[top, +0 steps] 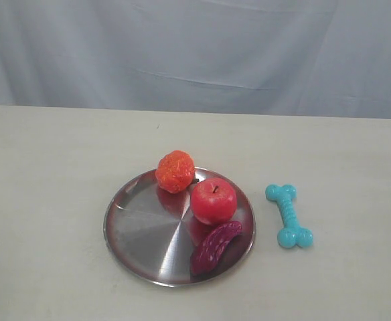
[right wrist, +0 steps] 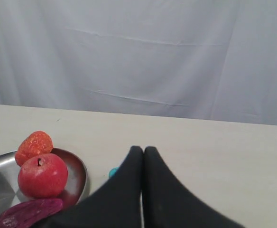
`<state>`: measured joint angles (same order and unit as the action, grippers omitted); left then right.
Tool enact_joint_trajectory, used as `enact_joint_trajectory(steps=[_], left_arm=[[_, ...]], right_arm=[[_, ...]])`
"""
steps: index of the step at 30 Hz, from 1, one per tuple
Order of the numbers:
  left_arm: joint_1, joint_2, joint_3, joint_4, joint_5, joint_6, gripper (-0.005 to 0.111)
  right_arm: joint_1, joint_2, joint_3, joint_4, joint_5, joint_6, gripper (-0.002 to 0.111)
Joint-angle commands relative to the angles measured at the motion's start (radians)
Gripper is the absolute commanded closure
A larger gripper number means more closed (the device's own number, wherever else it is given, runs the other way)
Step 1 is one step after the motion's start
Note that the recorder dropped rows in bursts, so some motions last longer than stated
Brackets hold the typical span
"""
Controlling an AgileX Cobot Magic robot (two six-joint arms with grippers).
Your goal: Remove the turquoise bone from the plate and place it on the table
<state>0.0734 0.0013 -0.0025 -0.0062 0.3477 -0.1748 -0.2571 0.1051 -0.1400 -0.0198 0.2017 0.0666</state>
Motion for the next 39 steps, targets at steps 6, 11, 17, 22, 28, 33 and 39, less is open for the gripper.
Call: enact_joint_trajectory(steps=[6,11,17,22,28,33,39], left_arm=[[0.004,-0.001,0.003,0.006,-0.005,-0.002,0.107],[0.004,-0.001,0.003,0.006,-0.005,-0.002,0.107],[0.004,-0.001,0.003,0.006,-0.005,-0.002,0.107],[0.004,-0.001,0.003,0.006,-0.005,-0.002,0.107],[0.004,-0.001,0.003,0.006,-0.005,-0.002,0.107],[0.004,-0.001,0.003,0.006,-0.005,-0.002,0.107],[0.004,-0.001,0.003,0.006,-0.005,-0.002,0.107]], right_arm=[[-0.005,-0.008,0.112,-0.010,-0.114,-0.038,0.109],[-0.005,-0.085,0.140,-0.016,-0.116,-0.067,0.109],[-0.005,-0.105,0.140,-0.019,-0.065,-0.076,0.109],[-0.005,-0.105,0.140,-0.019,-0.063,-0.097,0.109],[-0.005,-0.105,0.140,-0.007,-0.059,-0.097,0.109],[-0.005,-0.105,0.140,-0.004,-0.033,-0.082,0.109],[-0.005,-0.105,0.140,-0.004,-0.036,-0.082,0.109]])
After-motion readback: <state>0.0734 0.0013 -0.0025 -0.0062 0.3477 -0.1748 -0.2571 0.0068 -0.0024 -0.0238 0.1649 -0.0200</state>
